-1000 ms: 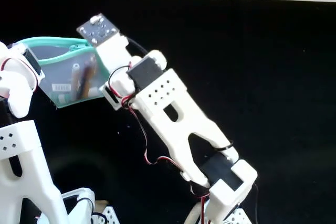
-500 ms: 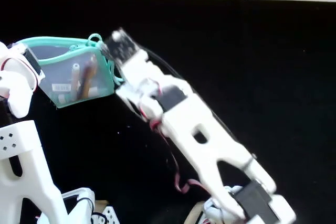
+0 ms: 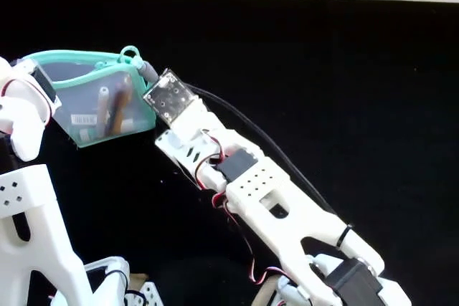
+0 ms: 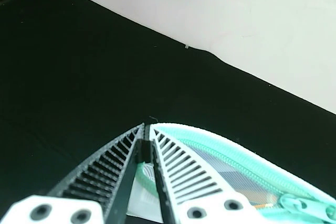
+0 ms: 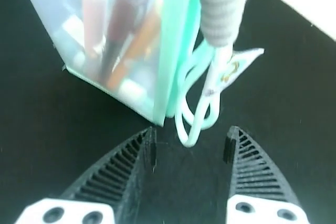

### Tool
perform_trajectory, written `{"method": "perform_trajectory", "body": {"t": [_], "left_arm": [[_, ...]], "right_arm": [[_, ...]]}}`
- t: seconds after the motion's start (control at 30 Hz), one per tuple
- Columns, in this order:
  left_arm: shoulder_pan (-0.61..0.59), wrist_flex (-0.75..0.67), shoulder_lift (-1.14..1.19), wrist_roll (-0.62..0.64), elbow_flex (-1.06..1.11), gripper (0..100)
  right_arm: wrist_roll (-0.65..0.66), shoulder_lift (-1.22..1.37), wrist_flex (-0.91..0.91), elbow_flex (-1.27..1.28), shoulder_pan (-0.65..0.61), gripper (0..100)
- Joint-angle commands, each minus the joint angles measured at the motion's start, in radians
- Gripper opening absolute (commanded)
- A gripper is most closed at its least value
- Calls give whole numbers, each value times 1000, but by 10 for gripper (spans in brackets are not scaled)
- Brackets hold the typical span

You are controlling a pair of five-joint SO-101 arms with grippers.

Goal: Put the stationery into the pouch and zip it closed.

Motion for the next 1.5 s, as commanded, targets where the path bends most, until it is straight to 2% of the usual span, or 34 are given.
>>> {"method": "perform_trajectory", "body": {"t": [0.0, 0.33, 0.6, 0.8, 1.1, 1.47], "left_arm": [[-2, 20, 62, 5, 120, 7], [-2, 20, 62, 5, 119, 7], [-2, 20, 62, 5, 119, 7], [-2, 20, 62, 5, 119, 7], [-2, 20, 62, 5, 119, 7], [-2, 20, 62, 5, 119, 7]], "right_arm": [[9, -10, -93, 8, -15, 215], [14, 128, -375, 19, -8, 214], [12, 145, -398, 22, 53, 214], [12, 142, -406, 110, 50, 214], [11, 151, -409, 113, 53, 214], [11, 251, -621, 113, 70, 214]]}}
